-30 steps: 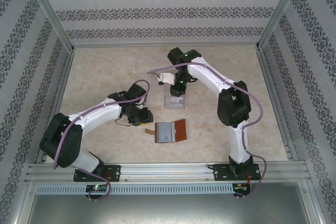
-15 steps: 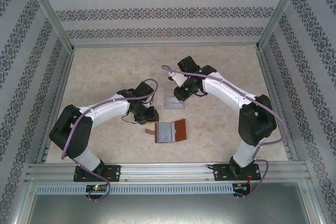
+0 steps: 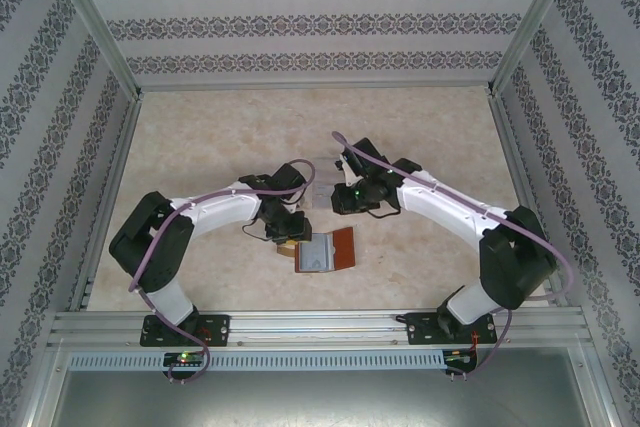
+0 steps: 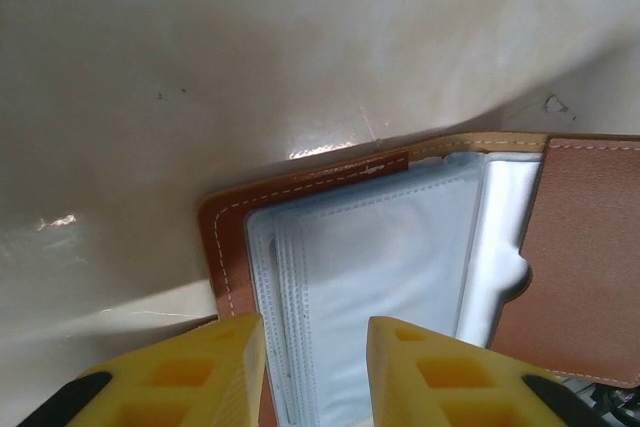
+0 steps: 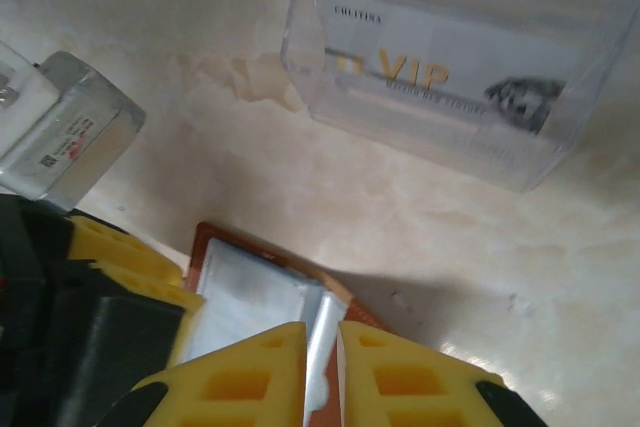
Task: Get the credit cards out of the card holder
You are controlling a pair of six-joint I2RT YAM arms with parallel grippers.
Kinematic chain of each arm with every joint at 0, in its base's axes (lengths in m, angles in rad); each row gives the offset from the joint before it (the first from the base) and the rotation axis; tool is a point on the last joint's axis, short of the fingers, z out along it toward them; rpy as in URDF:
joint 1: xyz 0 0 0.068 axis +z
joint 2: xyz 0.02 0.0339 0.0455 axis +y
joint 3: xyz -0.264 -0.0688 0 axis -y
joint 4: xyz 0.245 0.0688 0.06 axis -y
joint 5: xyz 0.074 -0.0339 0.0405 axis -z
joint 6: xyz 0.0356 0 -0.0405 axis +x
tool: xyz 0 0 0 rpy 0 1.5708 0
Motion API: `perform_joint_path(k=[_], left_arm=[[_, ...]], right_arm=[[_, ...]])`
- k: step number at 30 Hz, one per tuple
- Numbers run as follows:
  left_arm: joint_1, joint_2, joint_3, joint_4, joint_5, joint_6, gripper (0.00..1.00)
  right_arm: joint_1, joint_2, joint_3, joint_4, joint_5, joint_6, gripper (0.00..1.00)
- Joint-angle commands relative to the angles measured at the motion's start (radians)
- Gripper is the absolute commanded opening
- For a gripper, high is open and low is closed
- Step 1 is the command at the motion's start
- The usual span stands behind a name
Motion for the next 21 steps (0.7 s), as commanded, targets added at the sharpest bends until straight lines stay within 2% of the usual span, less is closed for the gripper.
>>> perform_joint_path(k=[1, 7, 11, 21], left_arm=[[-0.017, 0.010, 0.015, 0.015, 0.006, 0.009, 0.34], [-0.039, 0.017, 0.000, 0.016, -0.008, -0.001, 0.34], [-0.053, 0.012, 0.001, -0.018, -0.064, -0.004, 0.33], [-0.083, 0.031, -0.017, 0.008, -0.054, -0.018, 0.31]], right_arm=[[0.036, -0.046, -0.067, 0.059, -0.054, 0.148, 0.18], [0.076, -0.085, -0.182, 0.164, -0.111, 0.245, 0.20], [0.098, -0.091, -0.231, 0.205, -0.124, 0.286, 0.22], [0.145, -0.039, -0.291, 0.308, -0.156, 0.348, 0.24]])
